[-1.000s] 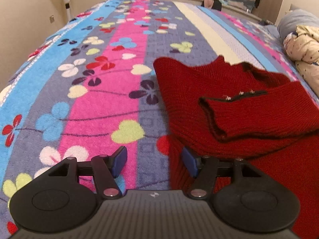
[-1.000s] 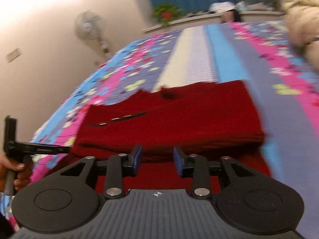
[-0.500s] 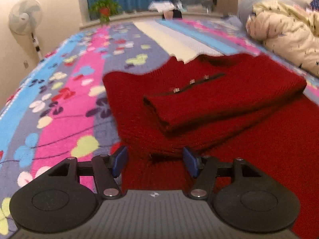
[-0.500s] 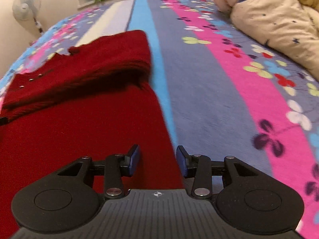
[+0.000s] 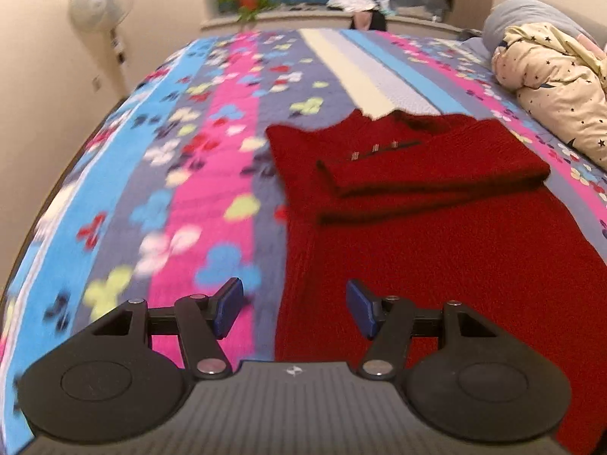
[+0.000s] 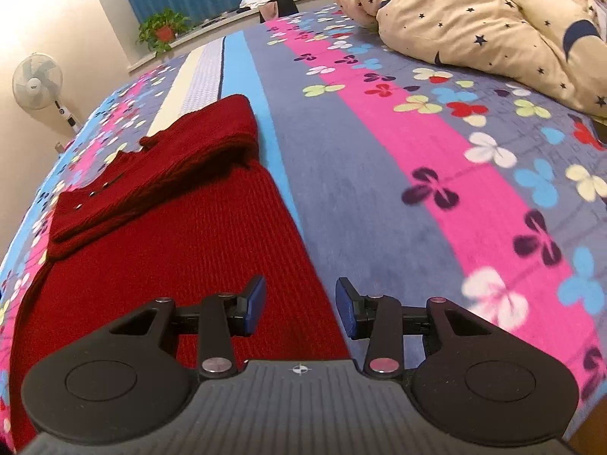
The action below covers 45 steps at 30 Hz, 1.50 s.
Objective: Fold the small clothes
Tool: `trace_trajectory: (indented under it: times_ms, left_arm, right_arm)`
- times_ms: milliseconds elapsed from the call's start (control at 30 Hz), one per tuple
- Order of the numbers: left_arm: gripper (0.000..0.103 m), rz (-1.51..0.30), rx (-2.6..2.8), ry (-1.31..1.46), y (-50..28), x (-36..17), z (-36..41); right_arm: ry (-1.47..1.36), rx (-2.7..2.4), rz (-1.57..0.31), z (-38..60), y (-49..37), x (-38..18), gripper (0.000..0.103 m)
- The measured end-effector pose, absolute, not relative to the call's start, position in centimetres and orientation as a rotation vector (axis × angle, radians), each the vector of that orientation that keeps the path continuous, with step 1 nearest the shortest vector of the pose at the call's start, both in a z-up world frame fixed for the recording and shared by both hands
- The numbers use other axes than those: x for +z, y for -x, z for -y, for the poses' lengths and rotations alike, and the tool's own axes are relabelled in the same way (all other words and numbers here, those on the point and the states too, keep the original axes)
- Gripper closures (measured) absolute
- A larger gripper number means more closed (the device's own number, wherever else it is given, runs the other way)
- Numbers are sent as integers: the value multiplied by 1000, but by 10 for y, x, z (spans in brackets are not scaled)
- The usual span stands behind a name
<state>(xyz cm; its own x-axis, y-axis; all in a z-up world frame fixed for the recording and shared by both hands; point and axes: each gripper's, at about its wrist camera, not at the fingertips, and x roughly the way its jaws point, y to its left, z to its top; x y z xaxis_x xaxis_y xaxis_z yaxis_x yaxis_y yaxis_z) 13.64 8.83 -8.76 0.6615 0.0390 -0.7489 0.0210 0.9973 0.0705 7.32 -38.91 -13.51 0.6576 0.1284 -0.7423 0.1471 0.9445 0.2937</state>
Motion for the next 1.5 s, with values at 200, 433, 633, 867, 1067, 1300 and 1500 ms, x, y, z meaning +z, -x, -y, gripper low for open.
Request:
trace_trajectory:
  times_ms: [200,433,633,867,1067,1300,1500]
  left_arm:
    - [37,-923,10,-43,-68,-110,-80]
    - [37,-1015,54,-66,-43,-132,-91]
    - [37,-1190,23,86,-41,-155,-106]
    - [59,-1182,-23,63,-38,-153,-97]
    - [73,-1179,-22,91,-39,-149,-97]
    - [68,-1193,-27,78,-38,-153,-96]
    - [68,-1185,-13,70,-36,-152,-94]
  right_arm:
    - [-278,-16,-905,386,-59,-148,60]
    - [-194,-40,-1056,383,-60,-178,52]
    - [-221,-52,-1082,388,-59,-185,48]
    - [-232,-47,-1084,389,-57,-183,48]
    - [-229,-8,-1114,387,-54,-185,46]
    - [-260,-1,-1124,390,-53,-185,46]
    - [-232,7,-1126,386,-52,-186,46]
